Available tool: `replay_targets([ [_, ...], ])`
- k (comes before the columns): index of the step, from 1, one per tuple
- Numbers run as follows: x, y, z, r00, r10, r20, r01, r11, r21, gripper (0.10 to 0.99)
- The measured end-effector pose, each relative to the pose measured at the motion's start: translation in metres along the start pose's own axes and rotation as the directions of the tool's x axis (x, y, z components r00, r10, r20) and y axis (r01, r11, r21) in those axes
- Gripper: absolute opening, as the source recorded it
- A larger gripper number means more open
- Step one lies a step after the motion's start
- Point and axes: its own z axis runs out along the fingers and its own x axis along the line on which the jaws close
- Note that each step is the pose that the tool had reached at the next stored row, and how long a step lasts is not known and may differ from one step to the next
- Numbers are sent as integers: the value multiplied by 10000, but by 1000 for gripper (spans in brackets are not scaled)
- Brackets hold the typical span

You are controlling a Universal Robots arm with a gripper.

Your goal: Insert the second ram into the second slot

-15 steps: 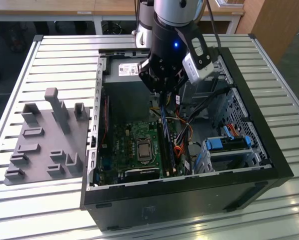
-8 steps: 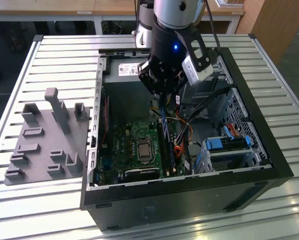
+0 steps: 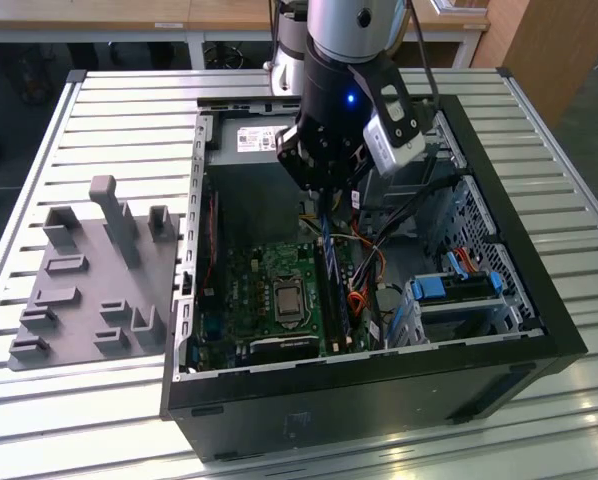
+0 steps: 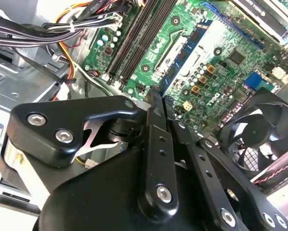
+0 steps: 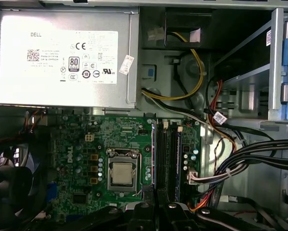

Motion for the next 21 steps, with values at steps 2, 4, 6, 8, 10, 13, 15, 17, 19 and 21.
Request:
replay_targets([
  [2,0,0,7,10000,0,0,0,10000,-1,137],
  [4,0,0,14,10000,0,0,0,10000,0,137],
  [6,0,0,20,10000,0,0,0,10000,0,137],
  [8,0,0,25,10000,0,0,0,10000,-1,137],
  [10,-1,0,32,10000,0,1,0,10000,-1,137],
  [13,-1,0,39,10000,0,0,0,10000,0,137],
  [15,-1,0,44,10000,0,0,0,10000,-1,137],
  [17,-1,0,49,10000,0,0,0,10000,-1,137],
  [19,-1,0,55,10000,0,1,0,10000,-2,137],
  [21,-1,0,60,10000,0,0,0,10000,-1,137],
])
